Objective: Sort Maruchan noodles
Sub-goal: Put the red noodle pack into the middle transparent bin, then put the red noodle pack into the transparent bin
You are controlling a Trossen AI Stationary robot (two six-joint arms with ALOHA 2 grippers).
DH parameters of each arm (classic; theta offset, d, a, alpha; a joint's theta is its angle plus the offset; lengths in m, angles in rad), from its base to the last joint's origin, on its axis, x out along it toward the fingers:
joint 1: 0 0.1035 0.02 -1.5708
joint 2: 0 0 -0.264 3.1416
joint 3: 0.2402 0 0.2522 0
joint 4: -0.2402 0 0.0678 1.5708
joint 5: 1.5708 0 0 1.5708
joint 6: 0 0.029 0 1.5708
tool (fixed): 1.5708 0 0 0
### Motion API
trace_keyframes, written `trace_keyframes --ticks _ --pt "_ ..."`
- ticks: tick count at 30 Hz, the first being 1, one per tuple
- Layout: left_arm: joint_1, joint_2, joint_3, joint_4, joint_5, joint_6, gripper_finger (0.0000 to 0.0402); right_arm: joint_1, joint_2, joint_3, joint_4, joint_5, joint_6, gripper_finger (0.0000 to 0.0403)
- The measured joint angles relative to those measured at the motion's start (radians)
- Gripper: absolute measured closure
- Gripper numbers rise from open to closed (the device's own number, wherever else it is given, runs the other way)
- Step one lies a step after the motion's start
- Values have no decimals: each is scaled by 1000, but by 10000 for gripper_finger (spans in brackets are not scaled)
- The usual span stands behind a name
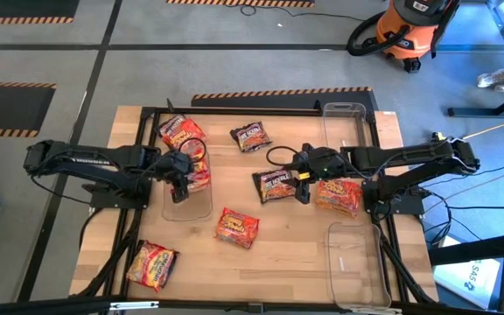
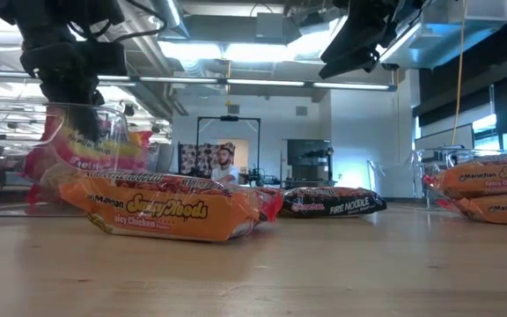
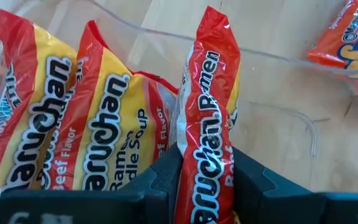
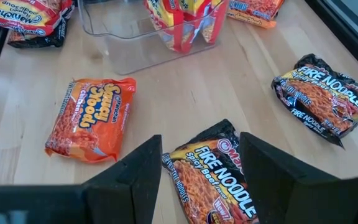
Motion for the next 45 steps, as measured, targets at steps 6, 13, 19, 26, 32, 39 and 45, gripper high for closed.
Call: trace_keyframes --ticks 6,13,19,26,32,39,45 --pt "0 2 -3 -41 -14 -6 265 0 0 0 0 0 0 212" --pt "0 3 9 -51 -55 -22 240 0 0 0 0 0 1 212" --pt "0 3 59 -44 -61 -21 238 0 0 0 3 -1 -3 212" --pt "0 2 76 -49 -61 -19 191 0 0 0 -1 -1 -1 212" --pt "0 2 121 -70 -77 -8 161 0 0 0 -1 -1 0 212" --pt "-1 2 268 -57 -76 6 163 0 0 1 23 8 2 212" --pt "-46 2 283 105 -7 8 163 0 1 2 43 6 63 205"
